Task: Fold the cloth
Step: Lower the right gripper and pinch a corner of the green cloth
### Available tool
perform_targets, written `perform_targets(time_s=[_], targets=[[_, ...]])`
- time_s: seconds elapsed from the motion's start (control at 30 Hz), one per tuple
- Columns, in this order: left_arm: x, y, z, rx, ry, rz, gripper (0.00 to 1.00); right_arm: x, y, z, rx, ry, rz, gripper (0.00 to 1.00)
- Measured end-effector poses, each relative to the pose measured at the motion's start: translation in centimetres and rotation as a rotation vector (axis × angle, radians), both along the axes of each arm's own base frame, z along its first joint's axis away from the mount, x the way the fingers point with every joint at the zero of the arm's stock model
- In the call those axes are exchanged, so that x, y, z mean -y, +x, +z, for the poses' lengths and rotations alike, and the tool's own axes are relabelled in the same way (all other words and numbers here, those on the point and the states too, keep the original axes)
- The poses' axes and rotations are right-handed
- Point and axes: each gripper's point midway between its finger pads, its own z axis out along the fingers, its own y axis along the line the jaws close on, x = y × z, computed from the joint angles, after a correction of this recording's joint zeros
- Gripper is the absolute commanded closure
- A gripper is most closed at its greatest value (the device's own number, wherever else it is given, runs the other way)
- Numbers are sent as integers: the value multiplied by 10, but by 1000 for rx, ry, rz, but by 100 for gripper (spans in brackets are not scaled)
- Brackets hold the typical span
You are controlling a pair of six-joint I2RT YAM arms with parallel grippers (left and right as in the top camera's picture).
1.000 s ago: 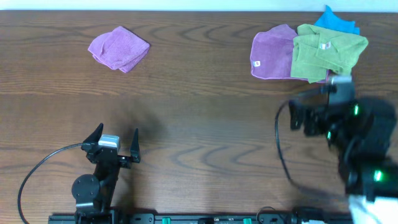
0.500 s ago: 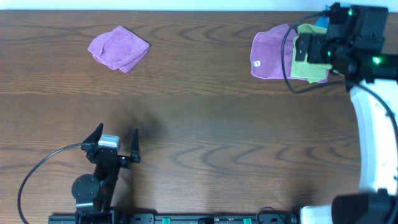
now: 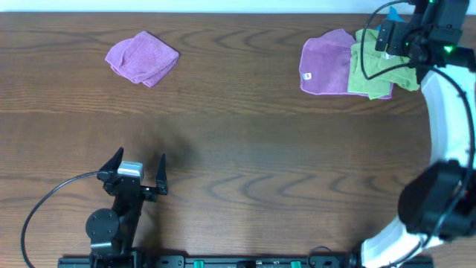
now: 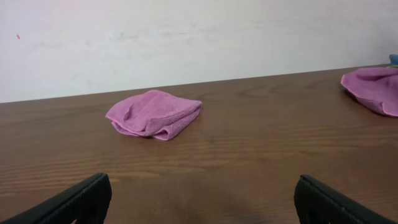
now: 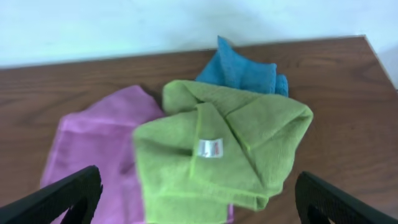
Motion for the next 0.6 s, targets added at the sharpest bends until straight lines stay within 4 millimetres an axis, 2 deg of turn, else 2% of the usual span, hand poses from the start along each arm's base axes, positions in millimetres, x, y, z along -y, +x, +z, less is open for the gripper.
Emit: perform_targets(time_s=[0.17,0.3,0.47,0.6], targets=[[0,0,0,0,0,0,5,23,19,-56,-44,37,-9,1],[0,0,0,0,0,0,5,26,30,-89,-63,63,2,1],[0,0,0,0,0,0,5,24,35,-113,-85,83,16,2],[0,0,0,0,0,0,5,23,37,-132,-109,92,25,16]])
